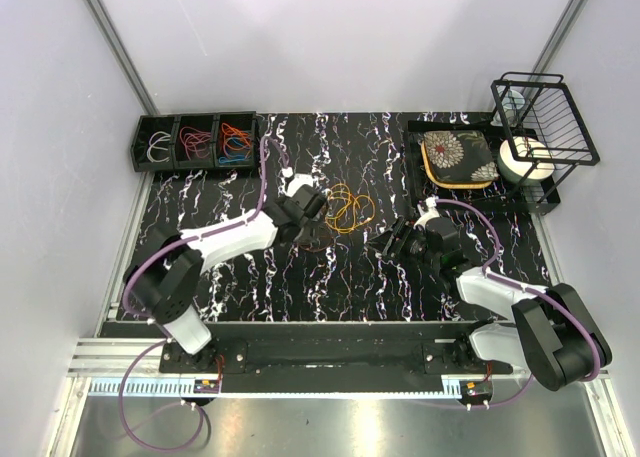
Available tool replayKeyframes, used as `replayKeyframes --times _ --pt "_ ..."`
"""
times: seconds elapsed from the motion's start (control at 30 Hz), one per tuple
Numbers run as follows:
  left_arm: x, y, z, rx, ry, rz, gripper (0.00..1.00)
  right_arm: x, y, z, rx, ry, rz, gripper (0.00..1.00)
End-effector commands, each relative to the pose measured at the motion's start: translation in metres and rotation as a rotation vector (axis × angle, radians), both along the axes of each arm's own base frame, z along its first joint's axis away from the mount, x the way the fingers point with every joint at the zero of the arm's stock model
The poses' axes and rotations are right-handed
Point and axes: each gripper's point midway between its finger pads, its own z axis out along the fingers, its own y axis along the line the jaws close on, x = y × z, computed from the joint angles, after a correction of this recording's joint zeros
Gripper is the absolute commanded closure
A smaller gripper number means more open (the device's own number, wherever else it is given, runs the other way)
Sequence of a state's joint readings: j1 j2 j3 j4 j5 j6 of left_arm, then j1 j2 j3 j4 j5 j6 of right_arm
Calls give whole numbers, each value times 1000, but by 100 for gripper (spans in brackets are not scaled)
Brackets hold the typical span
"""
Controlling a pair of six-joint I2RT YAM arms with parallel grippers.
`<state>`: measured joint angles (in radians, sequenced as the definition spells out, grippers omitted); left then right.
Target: Untangle the cables
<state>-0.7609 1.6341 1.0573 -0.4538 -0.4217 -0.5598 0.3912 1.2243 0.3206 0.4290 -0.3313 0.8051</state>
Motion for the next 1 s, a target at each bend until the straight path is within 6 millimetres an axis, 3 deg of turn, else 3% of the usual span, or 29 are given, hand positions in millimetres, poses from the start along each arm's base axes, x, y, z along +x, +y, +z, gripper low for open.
replayKeyframes --times 0.0,0.4,0.43,0.6,0.8,0.93,0.97 --pt "24 2 -4 -38 -28 61 34 10 3 15 17 -49 7 30" --pt "35 7 -28 -8 75 93 47 9 3 14 18 -50 9 30" --pt "36 6 -29 -16 82 94 49 9 4 16 19 -53 10 30" --pt "38 8 -33 -18 103 100 86 9 3 16 20 -54 10 30" --pt "38 10 -36 -1 125 118 100 8 3 15 20 -55 10 30" --pt "36 13 -29 -9 120 115 100 7 3 16 22 -60 10 30" --pt "37 13 -19 -19 102 113 100 8 3 17 22 -63 9 30"
